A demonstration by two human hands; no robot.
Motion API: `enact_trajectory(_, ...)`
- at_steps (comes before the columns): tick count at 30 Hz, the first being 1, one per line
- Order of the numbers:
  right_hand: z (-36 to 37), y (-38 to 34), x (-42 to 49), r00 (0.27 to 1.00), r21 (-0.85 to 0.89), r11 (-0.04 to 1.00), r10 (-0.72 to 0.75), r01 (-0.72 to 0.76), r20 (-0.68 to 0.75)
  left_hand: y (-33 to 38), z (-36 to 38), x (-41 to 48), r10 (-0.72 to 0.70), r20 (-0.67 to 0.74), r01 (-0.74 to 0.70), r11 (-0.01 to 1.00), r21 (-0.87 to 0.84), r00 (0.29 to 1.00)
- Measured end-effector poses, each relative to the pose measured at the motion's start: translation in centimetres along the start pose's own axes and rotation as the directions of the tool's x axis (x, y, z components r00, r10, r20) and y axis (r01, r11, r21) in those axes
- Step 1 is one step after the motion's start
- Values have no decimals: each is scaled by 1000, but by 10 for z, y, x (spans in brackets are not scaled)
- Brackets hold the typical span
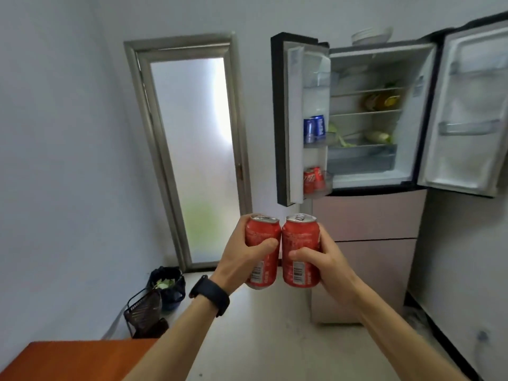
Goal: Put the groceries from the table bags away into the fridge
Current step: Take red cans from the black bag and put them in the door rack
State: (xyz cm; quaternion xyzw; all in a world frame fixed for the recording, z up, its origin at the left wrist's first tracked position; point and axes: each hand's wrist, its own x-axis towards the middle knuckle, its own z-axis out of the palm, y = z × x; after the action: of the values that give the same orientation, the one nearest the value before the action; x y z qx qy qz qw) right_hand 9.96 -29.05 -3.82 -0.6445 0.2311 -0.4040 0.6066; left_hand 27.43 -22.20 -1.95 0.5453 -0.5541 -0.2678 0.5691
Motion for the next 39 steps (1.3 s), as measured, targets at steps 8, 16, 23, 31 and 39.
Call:
enact_trajectory(8,-160,-65,63,987,-141,978,-157,153,-16,50,118,131,167,79,-175,979,102,983)
enact_trajectory(16,-254,-103,137,946,-302,900,-323,315,24,64,177,243,338,-3,-325,907,267,941)
enact_trajectory(23,-320,-102,231,943,-310,901,-330,303,-37,74,175,345,441,-104,-382,855,351,892)
enact_trajectory(31,-366,-126,366,914,-365,861,-401,355,-56,95,169,477,556,-84,-460,755,466,827)
enact_trajectory(39,-398,-169,471,805,-441,742,-589,505,-69,147,158,587,725,-125,-477,563,675,678)
